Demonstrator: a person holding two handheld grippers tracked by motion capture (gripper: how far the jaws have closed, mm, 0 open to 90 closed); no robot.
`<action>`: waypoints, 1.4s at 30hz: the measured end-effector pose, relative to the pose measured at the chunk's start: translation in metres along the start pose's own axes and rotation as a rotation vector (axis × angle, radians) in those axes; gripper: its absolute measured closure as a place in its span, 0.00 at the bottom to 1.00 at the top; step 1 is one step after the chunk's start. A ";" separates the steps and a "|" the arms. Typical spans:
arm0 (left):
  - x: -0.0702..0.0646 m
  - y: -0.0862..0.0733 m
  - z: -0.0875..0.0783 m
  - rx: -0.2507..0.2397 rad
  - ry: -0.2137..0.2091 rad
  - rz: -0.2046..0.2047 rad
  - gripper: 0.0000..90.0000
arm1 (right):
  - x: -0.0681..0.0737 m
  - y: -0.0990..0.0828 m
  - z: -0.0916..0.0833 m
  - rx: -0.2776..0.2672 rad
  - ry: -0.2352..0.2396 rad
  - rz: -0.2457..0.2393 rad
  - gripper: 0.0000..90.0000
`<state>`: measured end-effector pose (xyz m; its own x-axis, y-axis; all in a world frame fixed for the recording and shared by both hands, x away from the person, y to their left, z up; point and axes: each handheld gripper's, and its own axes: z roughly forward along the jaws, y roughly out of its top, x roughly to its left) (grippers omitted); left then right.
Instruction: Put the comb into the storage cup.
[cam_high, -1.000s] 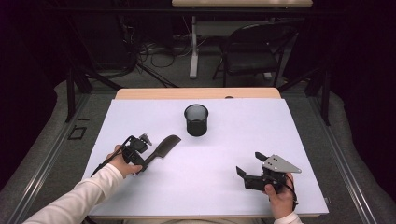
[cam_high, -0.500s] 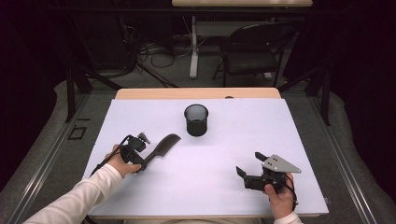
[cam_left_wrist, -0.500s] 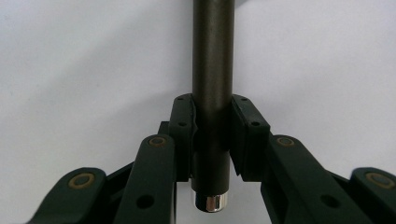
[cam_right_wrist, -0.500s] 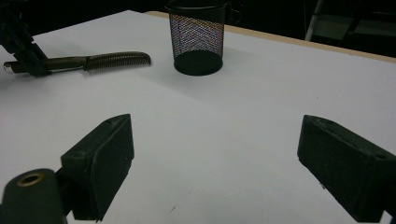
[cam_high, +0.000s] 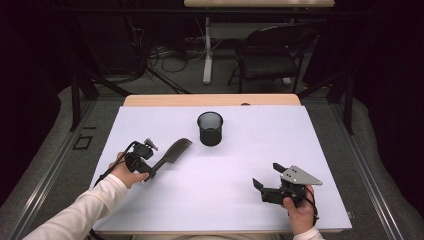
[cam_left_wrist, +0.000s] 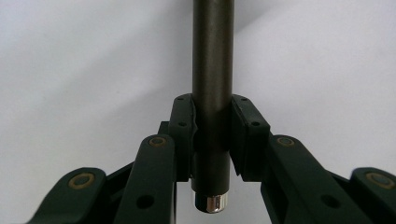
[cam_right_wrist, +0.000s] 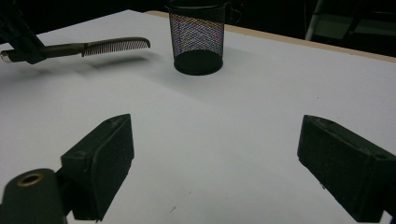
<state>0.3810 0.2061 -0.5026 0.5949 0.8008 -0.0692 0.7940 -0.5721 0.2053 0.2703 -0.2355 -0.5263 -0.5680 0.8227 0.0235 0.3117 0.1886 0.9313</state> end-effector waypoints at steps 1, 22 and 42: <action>0.000 0.000 -0.001 -0.002 -0.001 -0.002 0.81 | 0.000 0.000 0.000 0.000 0.001 0.000 0.12; 0.000 0.003 -0.034 -0.143 0.013 0.010 0.81 | 0.000 0.000 0.000 0.006 -0.003 0.000 0.12; -0.010 0.002 -0.060 -0.323 0.078 0.050 0.81 | 0.000 0.000 0.000 0.007 -0.002 -0.001 0.12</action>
<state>0.3689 0.2074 -0.4426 0.6104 0.7918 0.0214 0.6763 -0.5350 0.5063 0.2704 -0.2352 -0.5265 -0.5666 0.8237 0.0219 0.3164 0.1929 0.9288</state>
